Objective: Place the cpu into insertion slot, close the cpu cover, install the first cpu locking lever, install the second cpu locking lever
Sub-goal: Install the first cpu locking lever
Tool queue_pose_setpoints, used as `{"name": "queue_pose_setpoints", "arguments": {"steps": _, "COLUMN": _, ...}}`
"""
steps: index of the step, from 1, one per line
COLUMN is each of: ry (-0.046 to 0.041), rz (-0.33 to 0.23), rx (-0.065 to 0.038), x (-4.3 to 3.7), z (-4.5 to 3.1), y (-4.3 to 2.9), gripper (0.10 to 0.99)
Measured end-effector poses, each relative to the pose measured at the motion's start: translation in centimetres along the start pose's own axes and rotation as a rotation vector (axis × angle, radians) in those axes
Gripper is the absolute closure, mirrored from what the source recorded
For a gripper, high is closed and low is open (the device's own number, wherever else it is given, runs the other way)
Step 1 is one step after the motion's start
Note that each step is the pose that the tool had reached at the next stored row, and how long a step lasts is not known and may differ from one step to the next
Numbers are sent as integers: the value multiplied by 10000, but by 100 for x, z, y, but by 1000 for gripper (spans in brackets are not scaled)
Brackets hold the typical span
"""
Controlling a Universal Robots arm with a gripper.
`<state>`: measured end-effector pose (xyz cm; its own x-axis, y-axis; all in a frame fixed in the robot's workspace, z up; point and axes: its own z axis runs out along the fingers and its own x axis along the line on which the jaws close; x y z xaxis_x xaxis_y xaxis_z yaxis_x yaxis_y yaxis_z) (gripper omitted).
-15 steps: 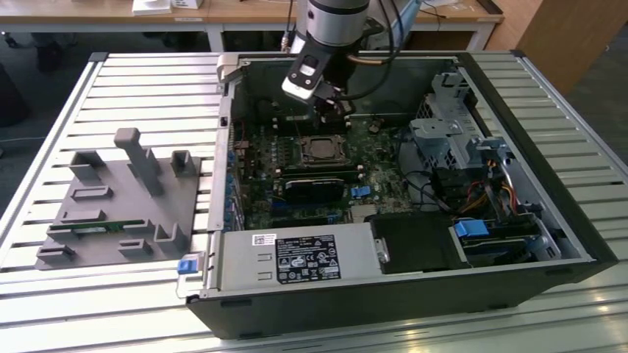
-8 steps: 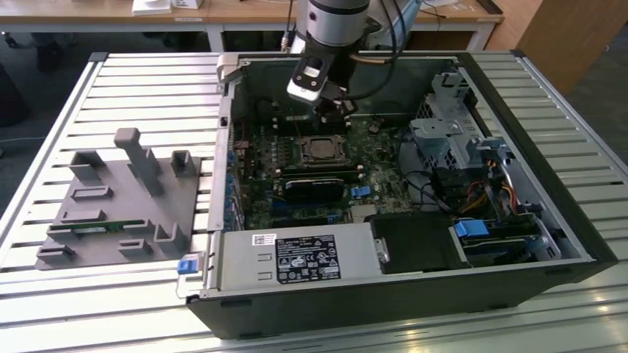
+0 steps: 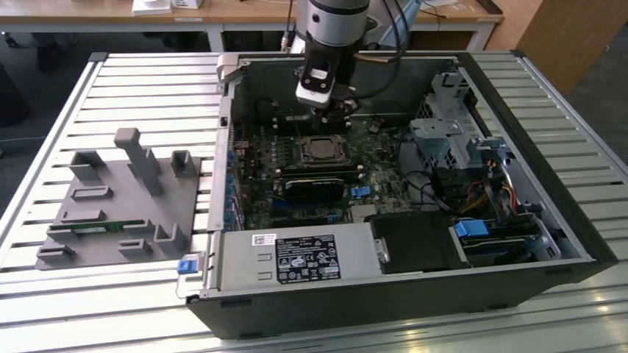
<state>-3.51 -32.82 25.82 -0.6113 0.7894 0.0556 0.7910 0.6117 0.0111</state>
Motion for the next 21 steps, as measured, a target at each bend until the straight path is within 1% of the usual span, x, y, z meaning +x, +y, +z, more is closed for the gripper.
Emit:
{"name": "queue_pose_setpoints", "arguments": {"steps": 1, "ry": -19, "rz": -124, "rx": -20, "x": 0, "z": 0, "y": 0, "gripper": 980}}
{"name": "queue_pose_setpoints", "arguments": {"steps": 4, "ry": -130, "rz": -424, "rx": -150, "x": 0, "z": 0, "y": 0, "gripper": 980}}
{"name": "queue_pose_setpoints", "arguments": {"steps": 5, "ry": -152, "rz": -556, "rx": -175, "x": 0, "z": 1, "y": 1, "gripper": 980}}
{"name": "queue_pose_setpoints", "arguments": {"steps": 7, "ry": -158, "rz": -896, "rx": -178, "x": 0, "z": 1, "y": 1, "gripper": 980}}
{"name": "queue_pose_setpoints", "arguments": {"steps": 15, "ry": -144, "rz": -2344, "rx": -126, "x": 0, "z": 1, "y": 0, "gripper": 980}}
{"name": "queue_pose_setpoints", "arguments": {"steps": 21, "ry": -148, "rz": -3369, "rx": -108, "x": 0, "z": 2, "y": 0, "gripper": 980}}
